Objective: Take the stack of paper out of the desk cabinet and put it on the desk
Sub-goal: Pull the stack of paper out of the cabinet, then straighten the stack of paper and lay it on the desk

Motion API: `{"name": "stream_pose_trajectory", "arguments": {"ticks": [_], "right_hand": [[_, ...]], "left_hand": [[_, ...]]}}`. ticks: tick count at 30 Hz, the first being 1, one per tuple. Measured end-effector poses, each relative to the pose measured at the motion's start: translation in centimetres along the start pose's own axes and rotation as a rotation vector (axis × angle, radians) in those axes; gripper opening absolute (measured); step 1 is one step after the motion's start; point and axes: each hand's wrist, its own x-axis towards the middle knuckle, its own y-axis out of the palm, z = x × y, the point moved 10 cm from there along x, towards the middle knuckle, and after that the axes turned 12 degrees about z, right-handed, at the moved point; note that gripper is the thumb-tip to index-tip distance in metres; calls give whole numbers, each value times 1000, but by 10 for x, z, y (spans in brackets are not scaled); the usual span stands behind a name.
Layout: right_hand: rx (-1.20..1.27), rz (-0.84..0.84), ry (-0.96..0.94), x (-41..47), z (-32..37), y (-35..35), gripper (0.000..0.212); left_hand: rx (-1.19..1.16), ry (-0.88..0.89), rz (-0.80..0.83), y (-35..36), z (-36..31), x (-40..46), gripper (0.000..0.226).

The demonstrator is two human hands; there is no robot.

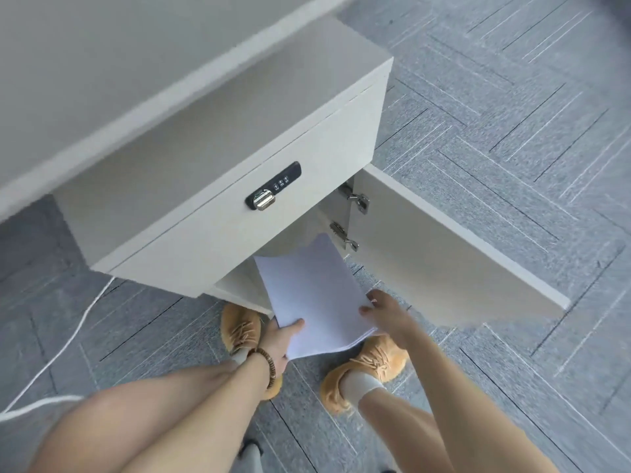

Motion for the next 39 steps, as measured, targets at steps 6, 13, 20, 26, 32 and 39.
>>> {"name": "stream_pose_trajectory", "arguments": {"ticks": [6, 13, 20, 26, 32, 39], "right_hand": [[228, -95, -84, -128, 5, 1, 13], [356, -246, -272, -275, 7, 5, 11], [373, -279, -571, -415, 27, 28, 12], [396, -224, -782, -492, 76, 57, 33], [371, -110, -895, -525, 141, 86, 14], [269, 63, -853, -518, 232, 112, 47]], "left_hand": [[84, 105, 111, 26, -25, -101, 37], [171, 230, 269, 54, -45, -222, 28], [209, 291, 419, 69, -61, -328, 33], [134, 352, 445, 51, -93, -399, 27], [148, 507, 451, 10, -145, -461, 31], [158, 824, 353, -32, -211, -514, 35]]}}
